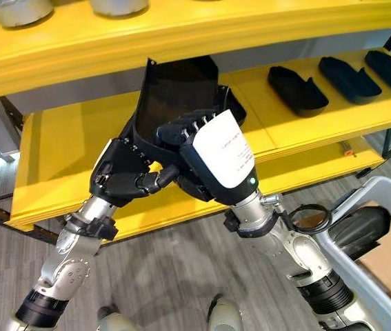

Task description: Move parts from the plastic box to the shelf.

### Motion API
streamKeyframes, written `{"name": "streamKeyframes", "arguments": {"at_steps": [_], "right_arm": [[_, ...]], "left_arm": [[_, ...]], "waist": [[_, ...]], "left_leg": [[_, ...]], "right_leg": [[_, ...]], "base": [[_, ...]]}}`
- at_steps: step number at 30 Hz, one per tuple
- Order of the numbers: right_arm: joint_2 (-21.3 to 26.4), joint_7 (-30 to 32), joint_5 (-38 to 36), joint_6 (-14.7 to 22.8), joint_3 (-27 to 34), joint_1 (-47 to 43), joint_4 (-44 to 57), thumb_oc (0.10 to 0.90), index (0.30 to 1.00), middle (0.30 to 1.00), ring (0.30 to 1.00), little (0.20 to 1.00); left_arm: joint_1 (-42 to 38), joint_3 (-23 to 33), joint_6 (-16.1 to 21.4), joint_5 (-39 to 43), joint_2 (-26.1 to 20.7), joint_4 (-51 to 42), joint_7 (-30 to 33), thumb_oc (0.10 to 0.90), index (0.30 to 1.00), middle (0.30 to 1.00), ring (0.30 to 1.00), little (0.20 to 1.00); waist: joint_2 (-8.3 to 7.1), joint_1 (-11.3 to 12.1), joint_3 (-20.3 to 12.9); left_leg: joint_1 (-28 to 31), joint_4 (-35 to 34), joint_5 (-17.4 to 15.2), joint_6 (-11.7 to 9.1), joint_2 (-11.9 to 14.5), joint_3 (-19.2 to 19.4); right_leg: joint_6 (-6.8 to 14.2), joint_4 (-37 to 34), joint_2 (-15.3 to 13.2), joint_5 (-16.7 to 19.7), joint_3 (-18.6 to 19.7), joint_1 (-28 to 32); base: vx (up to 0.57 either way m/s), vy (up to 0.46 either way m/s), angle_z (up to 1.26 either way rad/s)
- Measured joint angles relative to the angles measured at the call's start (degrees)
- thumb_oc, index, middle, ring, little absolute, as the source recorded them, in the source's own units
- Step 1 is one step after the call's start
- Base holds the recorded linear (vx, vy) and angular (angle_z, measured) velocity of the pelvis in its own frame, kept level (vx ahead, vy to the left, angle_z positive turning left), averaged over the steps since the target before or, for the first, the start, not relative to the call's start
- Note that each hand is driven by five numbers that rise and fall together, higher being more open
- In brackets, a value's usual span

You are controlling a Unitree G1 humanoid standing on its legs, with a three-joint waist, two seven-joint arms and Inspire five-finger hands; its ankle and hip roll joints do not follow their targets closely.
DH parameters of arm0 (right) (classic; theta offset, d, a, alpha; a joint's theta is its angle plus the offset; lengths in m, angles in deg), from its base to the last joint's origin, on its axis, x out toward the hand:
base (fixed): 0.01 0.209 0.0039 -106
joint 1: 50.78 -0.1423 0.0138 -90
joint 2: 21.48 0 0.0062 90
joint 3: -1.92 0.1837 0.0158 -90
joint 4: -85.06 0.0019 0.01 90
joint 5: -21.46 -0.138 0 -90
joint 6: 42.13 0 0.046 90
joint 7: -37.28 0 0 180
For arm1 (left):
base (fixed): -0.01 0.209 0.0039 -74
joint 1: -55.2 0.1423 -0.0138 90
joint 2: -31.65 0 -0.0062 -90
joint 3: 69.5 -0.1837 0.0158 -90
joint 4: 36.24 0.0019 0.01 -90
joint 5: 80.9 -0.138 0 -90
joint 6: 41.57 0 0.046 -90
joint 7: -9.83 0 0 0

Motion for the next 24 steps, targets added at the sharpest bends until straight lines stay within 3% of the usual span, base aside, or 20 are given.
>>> {"name": "streamKeyframes", "arguments": {"at_steps": [1, 2, 3, 5, 7, 8, 11, 13, 14, 15, 16, 19, 24], "right_arm": [[-1.9, 0.2, -0.1, -0.2, -0.5, 0.8, -0.5, 0.400, 0.300, 0.300, 0.300, 0.300], [-3.5, 0.1, -0.8, -1.0, -1.6, 1.1, -1.6, 0.400, 0.300, 0.300, 0.300, 0.300], [-4.0, -0.7, -0.6, -0.9, -2.0, 1.0, -3.0, 0.400, 0.300, 0.300, 0.300, 0.300], [-4.6, -1.9, -0.5, -0.9, -3.0, 0.6, -4.7, 0.400, 0.300, 0.300, 0.300, 0.300], [-5.7, -2.2, 0.5, -0.9, -3.5, 1.0, -5.2, 0.400, 0.300, 0.300, 0.300, 0.300], [-5.8, -2.2, 1.1, -0.9, -3.5, 1.1, -5.2, 0.400, 0.300, 0.300, 0.300, 0.300], [-6.3, -2.2, 3.0, -0.8, -2.8, 3.4, -3.9, 0.400, 0.300, 0.300, 0.300, 0.300], [-6.3, -2.2, 3.8, -0.8, -2.8, 3.7, -3.8, 0.400, 0.300, 0.300, 0.300, 0.300], [-6.3, -2.7, 3.9, -0.6, -2.7, 3.9, -3.7, 0.400, 0.300, 0.300, 0.300, 0.300], [-6.5, -3.2, 3.9, -0.1, -2.7, 4.6, -3.6, 0.400, 0.300, 0.300, 0.300, 0.300], [-5.8, -3.7, 3.9, 0.4, -2.5, 5.4, -3.0, 0.400, 0.300, 0.300, 0.300, 0.300], [-3.1, -3.9, 3.9, 1.9, -1.2, 6.0, -2.4, 0.400, 0.300, 0.300, 0.300, 0.300], [-1.7, -5.6, 3.8, 1.7, -1.2, 6.0, -1.2, 0.400, 0.300, 0.300, 0.300, 0.300]], "left_arm": [[-0.4, 0.0, 0.0, -0.1, -0.2, 0.6, 0.0, 0.900, 1.000, 1.000, 1.000, 1.000], [0.3, -0.2, 0.1, 0.0, -1.3, 1.1, 0.3, 0.900, 1.000, 1.000, 1.000, 1.000], [0.4, -0.7, 0.1, 0.1, -1.8, 2.3, 0.6, 0.900, 1.000, 1.000, 1.000, 1.000], [1.0, -0.9, 0.1, 0.2, -2.7, 3.5, 0.5, 0.900, 1.000, 1.000, 1.000, 1.000], [2.0, -1.0, 0.1, 0.5, -3.7, 3.9, 0.1, 0.900, 1.000, 1.000, 1.000, 1.000], [2.3, -0.9, 0.1, 1.0, -3.7, 4.0, -0.2, 0.900, 1.000, 1.000, 1.000, 1.000], [3.1, -1.0, -0.3, 3.6, -3.6, 4.1, -2.4, 0.900, 1.000, 1.000, 1.000, 1.000], [3.4, -0.9, -0.8, 3.6, -3.6, 4.2, -2.6, 0.900, 1.000, 1.000, 1.000, 1.000], [4.0, -0.5, -0.9, 3.4, -3.3, 4.1, -2.9, 0.900, 1.000, 1.000, 1.000, 1.000], [4.7, -0.3, -0.9, 3.4, -3.5, 4.0, -3.5, 0.900, 1.000, 1.000, 1.000, 1.000], [6.0, -0.4, -0.9, 3.3, -3.6, 3.7, -3.7, 0.900, 1.000, 1.000, 1.000, 1.000], [7.7, -0.6, -1.0, 2.6, -0.4, 2.6, -3.4, 0.900, 1.000, 1.000, 1.000, 1.000], [9.7, 1.8, -1.5, 2.4, 1.0, 2.3, -5.5, 0.900, 1.000, 1.000, 1.000, 1.000]], "waist": [[-1.74, -0.4, 0.0], [-3.78, 0.0, -0.3], [-4.16, 1.3, -0.4], [-4.36, 2.8, -0.4], [-4.23, 4.2, -0.4], [-4.15, 4.2, -0.4], [-3.88, 3.2, -0.5], [-3.89, 3.0, -0.5], [-3.64, 3.1, -0.3], [-3.13, 3.3, -0.1], [-3.27, 3.2, -0.2], [-2.26, 2.6, -0.2], [-1.82, 2.2, -0.3]], "left_leg": [[0.0, 0.8, -2.0, -6.8, -2.7, 0.5], [-0.8, 1.6, -2.9, -5.2, -5.9, 0.5], [-1.8, 3.1, -4.2, -3.6, -7.2, 0.4], [-2.7, 4.8, -5.7, -2.3, -9.0, -0.2], [-4.7, 8.4, -8.3, -1.9, -10.3, -1.8], [-5.6, 9.4, -8.6, -1.5, -10.5, -2.4], [-8.0, 10.3, -8.9, -0.1, -12.2, -4.2], [-8.7, 10.0, -8.6, 0.3, -12.0, -4.6], [-8.3, 8.7, -7.5, 1.1, -11.2, -4.5], [-7.2, 6.1, -5.9, 1.1, -9.6, -4.8], [-5.7, 2.1, -3.5, 1.4, -9.3, -4.8], [-3.3, -3.7, 0.0, 1.3, -9.2, -4.9], [-1.6, -5.4, 0.9, 0.4, -9.4, -4.8]], "right_leg": [[2.8, 0.2, -3.3, 1.4, 1.3, -0.2], [1.7, -2.4, -6.0, 3.7, 1.5, 0.1], [1.7, -6.2, -7.0, 6.5, 1.1, 1.8], [2.1, -10.9, -8.3, 9.2, 0.9, 4.5], [4.6, -16.4, -9.7, 11.5, -0.3, 8.1], [4.2, -17.9, -9.9, 11.9, -0.5, 8.7], [1.1, -22.6, -9.2, 14.0, -1.2, 11.4], [0.8, -21.6, -8.6, 14.4, 0.3, 10.3], [2.5, -17.7, -7.2, 13.0, 0.2, 8.2], [4.7, -12.3, -3.9, 8.7, 0.3, 5.8], [4.6, -12.5, -0.9, 6.0, 1.1, 6.4], [5.2, -13.9, 1.0, 6.7, 0.4, 6.9], [5.5, -18.9, 1.7, 8.5, -0.9, 10.4]], "base": [[-0.17, 0.510, 0.17], [-0.09, 0.389, 0.30], [-0.08, 0.348, 0.26], [-0.08, 0.286, 0.27], [-0.07, 0.341, 0.34], [-0.05, 0.319, 0.41], [-0.02, 0.147, 0.34], [-0.02, 0.041, 0.08], [-0.05, 0.012, -0.14], [-0.04, -0.065, -0.14], [-0.03, -0.076, -0.01], [0.02, -0.122, -0.06], [0.02, -0.034, 0.02]]}}
